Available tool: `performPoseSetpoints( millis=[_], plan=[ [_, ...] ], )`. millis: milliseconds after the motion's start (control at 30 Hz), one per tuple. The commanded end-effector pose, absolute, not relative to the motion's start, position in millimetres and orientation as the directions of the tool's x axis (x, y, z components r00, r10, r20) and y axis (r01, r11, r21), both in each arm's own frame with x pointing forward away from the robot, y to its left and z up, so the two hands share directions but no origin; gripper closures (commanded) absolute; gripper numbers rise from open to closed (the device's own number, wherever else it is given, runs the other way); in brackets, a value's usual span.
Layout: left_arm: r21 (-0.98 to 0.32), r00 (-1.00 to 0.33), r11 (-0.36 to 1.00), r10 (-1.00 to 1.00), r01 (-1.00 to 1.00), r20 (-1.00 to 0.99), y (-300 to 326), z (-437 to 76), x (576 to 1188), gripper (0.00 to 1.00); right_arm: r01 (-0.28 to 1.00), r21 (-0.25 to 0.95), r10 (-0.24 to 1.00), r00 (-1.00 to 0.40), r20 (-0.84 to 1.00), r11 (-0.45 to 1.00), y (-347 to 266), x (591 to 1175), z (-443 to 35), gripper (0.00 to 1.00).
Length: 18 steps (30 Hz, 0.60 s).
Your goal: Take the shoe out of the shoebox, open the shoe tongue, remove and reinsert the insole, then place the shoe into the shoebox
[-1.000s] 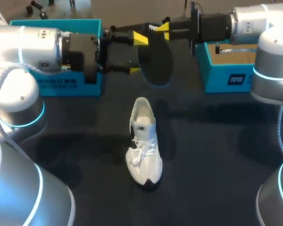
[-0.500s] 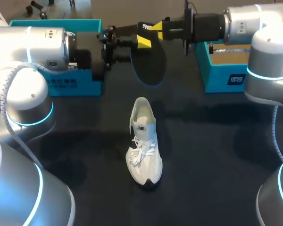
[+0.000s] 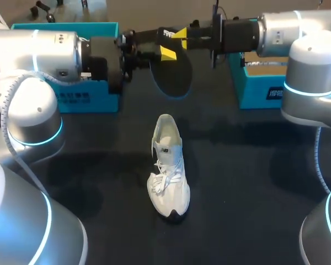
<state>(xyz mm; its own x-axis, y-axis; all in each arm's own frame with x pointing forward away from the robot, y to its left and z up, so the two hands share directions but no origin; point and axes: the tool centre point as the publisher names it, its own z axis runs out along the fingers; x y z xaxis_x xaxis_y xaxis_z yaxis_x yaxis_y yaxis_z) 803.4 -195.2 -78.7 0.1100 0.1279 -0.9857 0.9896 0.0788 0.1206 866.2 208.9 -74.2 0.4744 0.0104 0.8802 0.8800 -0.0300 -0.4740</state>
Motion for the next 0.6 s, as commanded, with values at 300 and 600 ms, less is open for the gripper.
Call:
performPoseSetpoints(
  millis=[300, 600],
  plan=[
    [0.083, 0.077, 0.047, 0.118, 0.995, -0.99, -188.4, -75.5, 797.0, 1.0, 0.939, -0.324, 0.054, 0.331, 0.942, -0.117, 199.4, 860.7, -78.8, 0.0],
    [0.056, 0.053, 0.045, 0.07, 0.997, -0.996, -181.9, -59.1, 791.0, 1.0, 0.974, -0.172, 0.083, 0.185, 0.979, -0.146, 179.0, 843.4, -87.7, 0.0]
  ],
)
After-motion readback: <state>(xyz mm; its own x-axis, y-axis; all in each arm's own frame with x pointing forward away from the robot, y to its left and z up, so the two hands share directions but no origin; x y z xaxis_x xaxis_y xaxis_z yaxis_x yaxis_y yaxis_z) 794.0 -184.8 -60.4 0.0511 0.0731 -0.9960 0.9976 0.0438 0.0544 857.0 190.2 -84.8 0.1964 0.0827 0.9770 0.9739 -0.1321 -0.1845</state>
